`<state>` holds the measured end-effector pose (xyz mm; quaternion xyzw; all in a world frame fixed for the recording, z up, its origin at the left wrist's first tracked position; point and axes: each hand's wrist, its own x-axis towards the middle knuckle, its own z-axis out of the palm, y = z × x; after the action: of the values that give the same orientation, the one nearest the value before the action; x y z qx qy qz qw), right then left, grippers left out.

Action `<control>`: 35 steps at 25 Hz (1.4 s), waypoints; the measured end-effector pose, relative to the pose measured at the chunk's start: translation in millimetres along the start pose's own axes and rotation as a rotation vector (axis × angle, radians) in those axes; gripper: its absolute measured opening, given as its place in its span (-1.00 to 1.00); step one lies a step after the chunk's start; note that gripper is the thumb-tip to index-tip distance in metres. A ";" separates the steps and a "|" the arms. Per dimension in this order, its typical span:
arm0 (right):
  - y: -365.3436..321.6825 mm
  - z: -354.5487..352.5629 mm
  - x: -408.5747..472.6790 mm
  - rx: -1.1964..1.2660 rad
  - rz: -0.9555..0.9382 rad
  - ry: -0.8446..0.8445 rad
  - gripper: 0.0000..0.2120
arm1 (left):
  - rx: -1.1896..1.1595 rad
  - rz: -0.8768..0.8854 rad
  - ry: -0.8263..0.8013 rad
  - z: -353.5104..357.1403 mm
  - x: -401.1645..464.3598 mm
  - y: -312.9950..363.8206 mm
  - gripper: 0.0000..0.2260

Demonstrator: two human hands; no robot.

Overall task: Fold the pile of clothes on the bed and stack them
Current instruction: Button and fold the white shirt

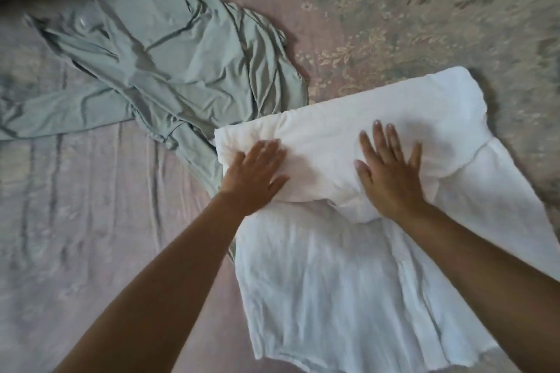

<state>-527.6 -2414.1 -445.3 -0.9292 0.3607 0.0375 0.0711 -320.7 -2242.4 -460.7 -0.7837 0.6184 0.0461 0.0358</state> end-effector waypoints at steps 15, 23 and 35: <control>-230.3 62.1 -146.2 0.185 0.244 -0.257 -0.54 | 0.383 0.793 -0.002 -18.6 18.1 -121.5 -0.39; -191.0 6.8 -152.7 0.604 0.499 -0.160 -0.57 | 0.105 0.747 -0.092 -15.1 36.8 -127.0 -0.44; -20.8 -65.7 -161.1 0.586 0.890 -0.169 -0.86 | -0.242 0.503 0.131 -112.4 123.0 -14.7 -0.67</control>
<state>-631.1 -2302.2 -358.7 -0.6216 0.7079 0.0365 0.3333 -274.9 -2370.5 -363.5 -0.6056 0.7844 0.0762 -0.1106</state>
